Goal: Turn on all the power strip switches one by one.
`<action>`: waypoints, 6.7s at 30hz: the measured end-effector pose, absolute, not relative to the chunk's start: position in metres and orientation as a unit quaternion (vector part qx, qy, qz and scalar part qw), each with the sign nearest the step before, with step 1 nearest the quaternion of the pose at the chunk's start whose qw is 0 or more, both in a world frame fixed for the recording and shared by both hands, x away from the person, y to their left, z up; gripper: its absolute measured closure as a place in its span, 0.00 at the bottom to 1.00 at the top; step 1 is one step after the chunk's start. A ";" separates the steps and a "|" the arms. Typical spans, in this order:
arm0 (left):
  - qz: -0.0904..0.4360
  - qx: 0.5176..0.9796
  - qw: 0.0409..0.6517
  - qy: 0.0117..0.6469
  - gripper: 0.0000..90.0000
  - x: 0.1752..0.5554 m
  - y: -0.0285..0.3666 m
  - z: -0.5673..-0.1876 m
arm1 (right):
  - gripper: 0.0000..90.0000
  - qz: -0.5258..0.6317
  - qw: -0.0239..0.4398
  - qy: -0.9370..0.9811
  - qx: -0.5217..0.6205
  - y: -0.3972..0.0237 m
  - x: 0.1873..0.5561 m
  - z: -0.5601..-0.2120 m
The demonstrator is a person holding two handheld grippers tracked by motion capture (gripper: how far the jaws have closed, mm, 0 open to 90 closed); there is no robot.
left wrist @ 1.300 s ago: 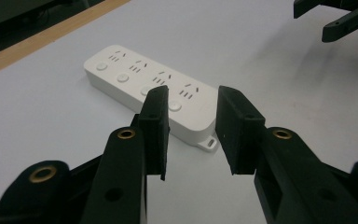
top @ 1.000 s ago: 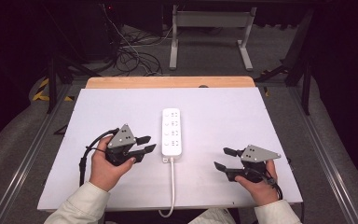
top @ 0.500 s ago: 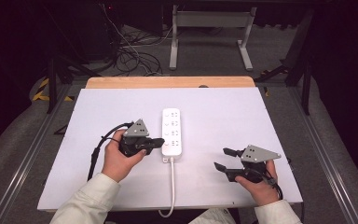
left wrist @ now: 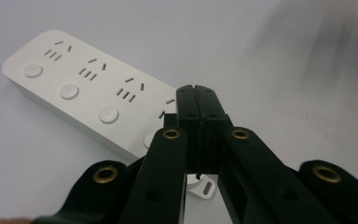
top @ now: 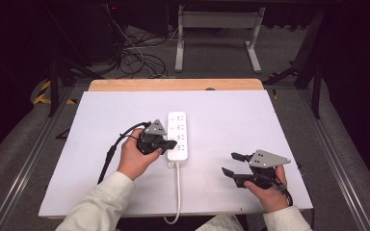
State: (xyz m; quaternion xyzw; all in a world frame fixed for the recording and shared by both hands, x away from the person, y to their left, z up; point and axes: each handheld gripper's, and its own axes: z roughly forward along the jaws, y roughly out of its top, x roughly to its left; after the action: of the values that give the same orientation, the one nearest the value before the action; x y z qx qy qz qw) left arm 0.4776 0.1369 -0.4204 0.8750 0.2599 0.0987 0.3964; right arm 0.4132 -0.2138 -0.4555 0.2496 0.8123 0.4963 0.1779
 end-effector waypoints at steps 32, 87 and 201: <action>0.127 0.896 0.325 0.274 1.00 0.500 0.127 -0.450 | 0.42 0.490 0.173 0.818 0.245 -0.211 0.413 -0.458; 0.153 0.903 0.297 0.270 1.00 0.495 0.118 -0.452 | 0.42 0.478 0.169 0.826 0.247 -0.210 0.414 -0.462; 0.145 0.872 0.308 0.351 1.00 0.531 0.112 -0.452 | 0.42 0.487 0.164 0.824 0.240 -0.209 0.414 -0.461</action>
State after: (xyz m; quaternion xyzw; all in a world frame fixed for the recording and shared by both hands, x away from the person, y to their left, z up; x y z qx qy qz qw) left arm 0.5312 0.1119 -0.4520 0.8724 0.3510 0.1450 0.3078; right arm 0.4143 -0.2092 -0.4611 0.2403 0.8239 0.4866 0.1637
